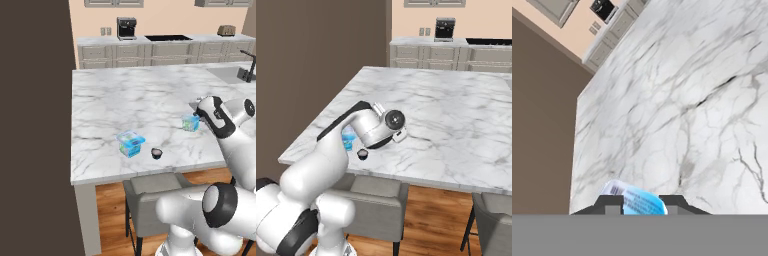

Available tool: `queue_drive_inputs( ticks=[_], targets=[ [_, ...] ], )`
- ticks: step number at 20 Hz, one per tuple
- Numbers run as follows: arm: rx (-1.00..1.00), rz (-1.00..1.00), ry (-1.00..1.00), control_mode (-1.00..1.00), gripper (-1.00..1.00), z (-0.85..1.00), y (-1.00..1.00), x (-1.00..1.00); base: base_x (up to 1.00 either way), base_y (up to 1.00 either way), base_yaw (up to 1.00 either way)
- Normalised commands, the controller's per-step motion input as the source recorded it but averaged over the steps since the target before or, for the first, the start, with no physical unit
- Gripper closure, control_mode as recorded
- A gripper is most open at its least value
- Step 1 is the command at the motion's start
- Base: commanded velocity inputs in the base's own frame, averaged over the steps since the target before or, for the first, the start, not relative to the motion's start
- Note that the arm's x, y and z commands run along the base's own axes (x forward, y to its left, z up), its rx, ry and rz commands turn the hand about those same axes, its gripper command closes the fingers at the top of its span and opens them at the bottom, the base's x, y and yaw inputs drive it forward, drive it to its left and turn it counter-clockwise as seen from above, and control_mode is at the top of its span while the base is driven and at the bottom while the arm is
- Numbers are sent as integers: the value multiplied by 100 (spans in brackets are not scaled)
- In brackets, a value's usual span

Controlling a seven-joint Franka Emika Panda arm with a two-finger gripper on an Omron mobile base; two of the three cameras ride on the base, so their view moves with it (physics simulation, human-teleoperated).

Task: Stack the yogurt containers by placing the smaller containers on top of the larger containers.

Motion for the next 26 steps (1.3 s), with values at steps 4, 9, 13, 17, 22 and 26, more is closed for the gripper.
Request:
queue_drive_inputs(
  ticks=[4, 9, 13, 17, 22, 26],
  targets=[
    [0, 0, -3, -100, 100, 11, 43, -26, 0, 0, 0],
    [0, 0, -3, -100, 100, 8, 43, -26, 0, 0, 0],
    [0, 0, -1, -100, 100, 4, 44, -23, 0, 0, 0],
    [0, 0, 0, -100, 100, 2, 44, -20, 0, 0, 0],
    [0, 0, 0, -100, 100, 6, 44, -16, 0, 0, 0],
    [0, 0, -4, -100, 100, 19, 34, -17, 0, 0, 0]
  ],
)
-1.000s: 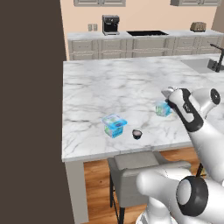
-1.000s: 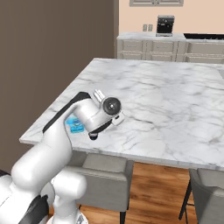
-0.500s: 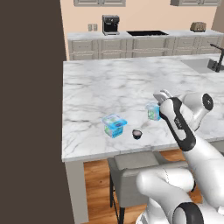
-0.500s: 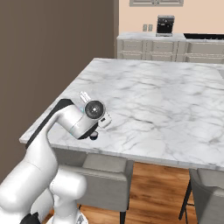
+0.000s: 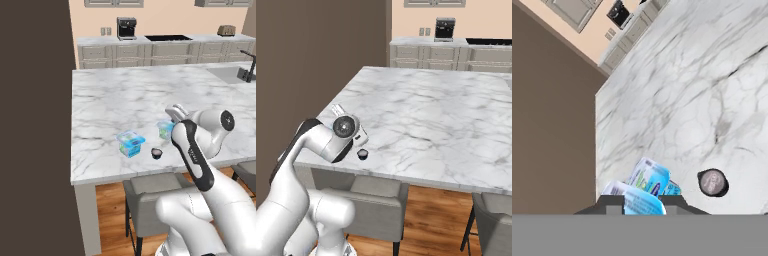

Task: Stack the yogurt containers by placing the smaller containers on top of the larger containers.

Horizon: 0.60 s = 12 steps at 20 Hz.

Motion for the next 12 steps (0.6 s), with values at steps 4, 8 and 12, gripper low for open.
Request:
queue_drive_inputs(
  ticks=[4, 8, 12],
  targets=[
    [0, 0, -5, -100, 100, 25, 28, -16, 0, 0, 0],
    [0, 0, -1, -100, 100, 17, 29, -15, 0, 0, 0],
    [0, 0, 0, -100, 100, 5, 34, -10, 0, 0, 0]
  ],
)
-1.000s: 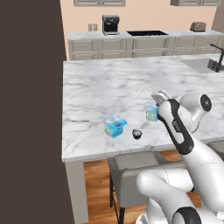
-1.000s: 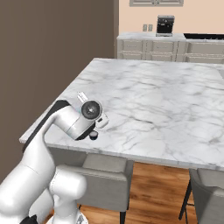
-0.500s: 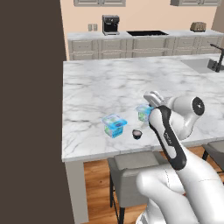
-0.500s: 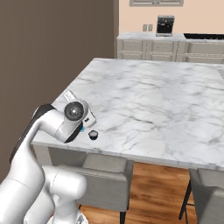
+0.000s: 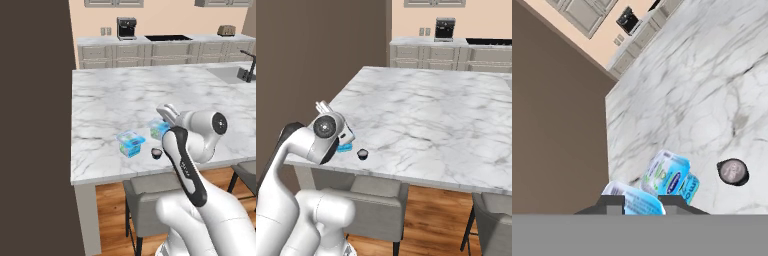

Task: Stack the yogurt containers by placing the smaller containers on top of the larger containers.

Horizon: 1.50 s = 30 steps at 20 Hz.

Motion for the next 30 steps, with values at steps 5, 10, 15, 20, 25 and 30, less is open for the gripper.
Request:
queue_drive_inputs(
  ticks=[5, 10, 15, 20, 25, 30],
  targets=[
    [0, -2, 0, -100, 100, 0, 25, 0, 0, 0, 0],
    [2, -1, -1, -100, 100, 0, 11, -1, 0, 0, 0],
    [4, 0, -2, -100, 100, 0, 0, -2, 0, 0, 0],
    [4, 0, 0, -100, 100, 0, 0, 0, 0, 0, 0],
    [3, 0, 0, -100, 100, 0, -3, 0, 0, 0, 0],
    [1, 0, 0, -100, 100, -1, -4, 0, 0, 0, 0]
  ],
)
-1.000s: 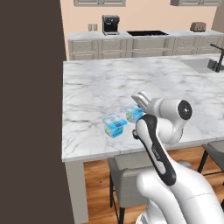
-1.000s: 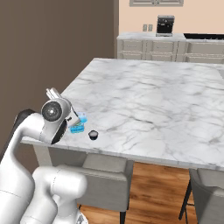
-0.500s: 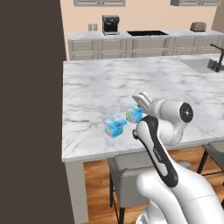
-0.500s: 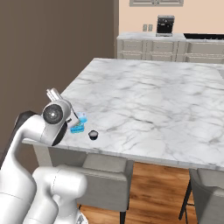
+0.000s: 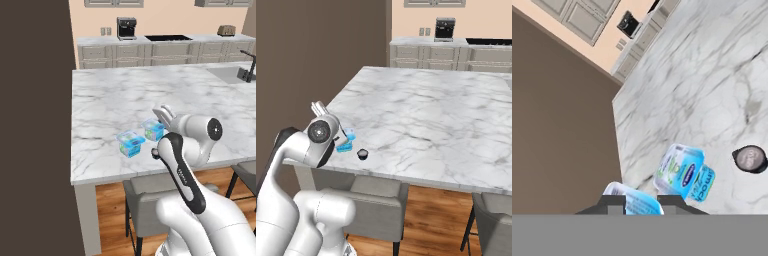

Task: Stack the yogurt containers by placing the smaller containers on top of the larger containers.

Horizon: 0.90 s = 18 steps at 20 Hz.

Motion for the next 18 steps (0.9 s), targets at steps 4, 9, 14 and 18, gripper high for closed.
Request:
queue_drive_inputs(
  ticks=[4, 9, 14, 18],
  targets=[
    [0, 0, 0, -100, 100, -5, 0, 0, 0, 0, 0],
    [0, 0, 0, -100, 100, -15, 0, 0, 0, 0, 0],
    [0, 0, 0, -100, 100, -16, 0, 9, 0, 0, 0],
    [1, 0, -2, -100, 100, -12, 0, 21, 0, 0, 0]
  ],
)
